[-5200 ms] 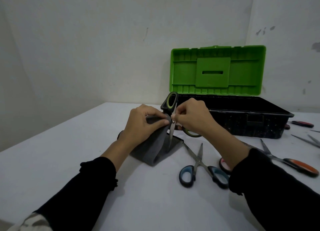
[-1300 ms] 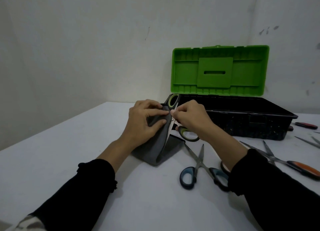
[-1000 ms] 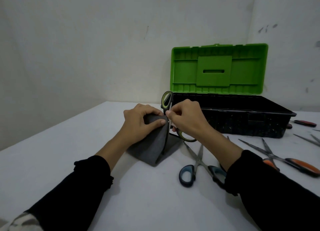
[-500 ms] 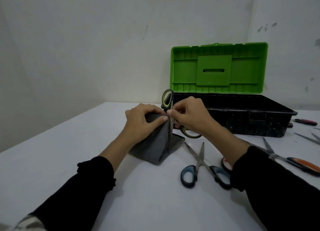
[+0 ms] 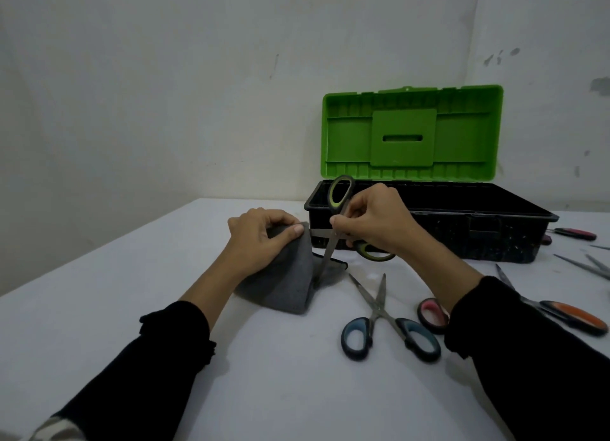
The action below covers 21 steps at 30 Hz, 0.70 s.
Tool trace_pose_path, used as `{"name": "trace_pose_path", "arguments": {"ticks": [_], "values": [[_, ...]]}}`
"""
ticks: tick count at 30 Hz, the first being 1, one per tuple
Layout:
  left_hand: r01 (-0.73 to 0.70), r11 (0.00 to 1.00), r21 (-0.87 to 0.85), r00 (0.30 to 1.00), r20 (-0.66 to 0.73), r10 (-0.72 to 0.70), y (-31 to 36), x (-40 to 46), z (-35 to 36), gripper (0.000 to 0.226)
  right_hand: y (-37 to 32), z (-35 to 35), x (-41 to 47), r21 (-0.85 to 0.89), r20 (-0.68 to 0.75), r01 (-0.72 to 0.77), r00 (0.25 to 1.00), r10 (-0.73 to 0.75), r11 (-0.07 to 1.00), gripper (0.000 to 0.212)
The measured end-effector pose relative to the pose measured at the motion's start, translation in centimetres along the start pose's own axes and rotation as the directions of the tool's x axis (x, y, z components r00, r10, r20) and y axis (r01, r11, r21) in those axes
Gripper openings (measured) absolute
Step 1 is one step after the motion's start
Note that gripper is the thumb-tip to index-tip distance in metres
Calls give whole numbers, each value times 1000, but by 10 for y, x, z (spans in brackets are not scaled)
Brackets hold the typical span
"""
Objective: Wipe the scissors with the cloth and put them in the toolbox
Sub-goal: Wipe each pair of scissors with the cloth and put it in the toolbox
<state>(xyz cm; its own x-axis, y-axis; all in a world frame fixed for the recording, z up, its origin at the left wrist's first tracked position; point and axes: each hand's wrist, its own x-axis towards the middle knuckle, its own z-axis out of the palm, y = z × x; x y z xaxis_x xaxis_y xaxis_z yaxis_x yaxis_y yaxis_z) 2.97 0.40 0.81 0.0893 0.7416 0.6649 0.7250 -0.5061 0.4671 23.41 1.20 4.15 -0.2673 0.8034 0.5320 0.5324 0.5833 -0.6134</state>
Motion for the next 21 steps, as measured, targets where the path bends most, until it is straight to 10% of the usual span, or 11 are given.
{"name": "trace_pose_path", "arguments": {"ticks": [14,21], "values": [[129,992,9,987,95,-129,-16,-8,3,12,10,-24,2,236,-178,-118,971,162,965,23],[-45,975,218,993,-92,67,8,-15,23,12,-1,-5,4,699,-195,-128,912,360,704,39]]}}
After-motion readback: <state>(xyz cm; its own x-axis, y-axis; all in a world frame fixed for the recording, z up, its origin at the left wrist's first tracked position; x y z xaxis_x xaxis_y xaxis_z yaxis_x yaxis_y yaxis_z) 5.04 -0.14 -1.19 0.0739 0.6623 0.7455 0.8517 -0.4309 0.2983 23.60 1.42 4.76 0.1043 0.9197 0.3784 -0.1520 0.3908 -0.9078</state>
